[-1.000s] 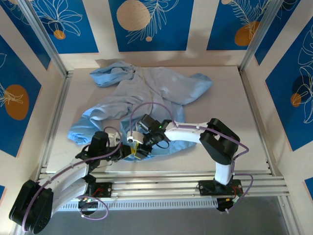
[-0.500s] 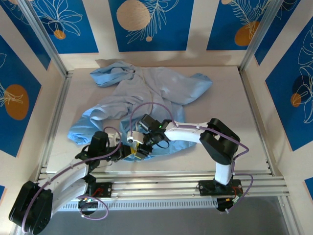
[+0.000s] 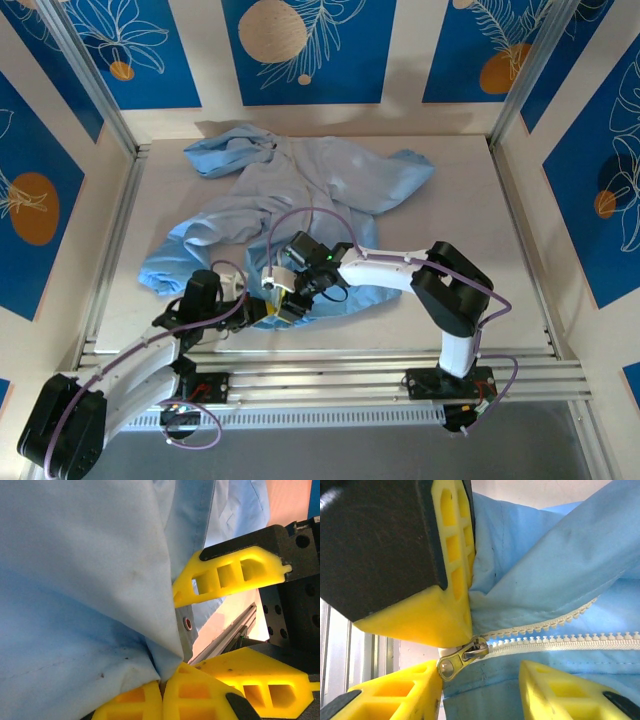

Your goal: Zip up the jacket

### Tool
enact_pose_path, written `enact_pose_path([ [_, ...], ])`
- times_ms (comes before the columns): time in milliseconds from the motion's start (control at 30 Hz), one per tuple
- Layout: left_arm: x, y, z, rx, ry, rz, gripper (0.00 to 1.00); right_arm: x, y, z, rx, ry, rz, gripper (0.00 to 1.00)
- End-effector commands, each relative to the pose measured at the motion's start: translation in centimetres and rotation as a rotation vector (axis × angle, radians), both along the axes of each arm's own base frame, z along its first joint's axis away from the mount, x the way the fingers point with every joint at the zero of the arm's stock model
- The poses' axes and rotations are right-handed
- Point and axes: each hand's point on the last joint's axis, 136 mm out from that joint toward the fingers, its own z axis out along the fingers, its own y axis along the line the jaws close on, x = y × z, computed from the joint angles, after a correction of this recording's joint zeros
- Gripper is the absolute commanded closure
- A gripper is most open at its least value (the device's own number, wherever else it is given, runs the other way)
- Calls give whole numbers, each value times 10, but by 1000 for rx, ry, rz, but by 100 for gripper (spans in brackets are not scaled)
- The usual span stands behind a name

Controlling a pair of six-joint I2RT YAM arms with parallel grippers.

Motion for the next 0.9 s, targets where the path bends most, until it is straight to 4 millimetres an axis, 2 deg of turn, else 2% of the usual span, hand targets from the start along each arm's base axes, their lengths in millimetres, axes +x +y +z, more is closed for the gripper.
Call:
enact_pose_path([
  [0, -5, 1, -2, -3, 0, -27, 100, 6, 4, 16, 33, -21, 5, 56],
  [433, -6, 1, -3, -4, 2, -28, 100, 2, 10, 26, 51, -11, 29, 57],
  [867, -5, -1, -1, -8, -1, -34, 100, 2, 13, 11, 17, 11, 43, 64],
])
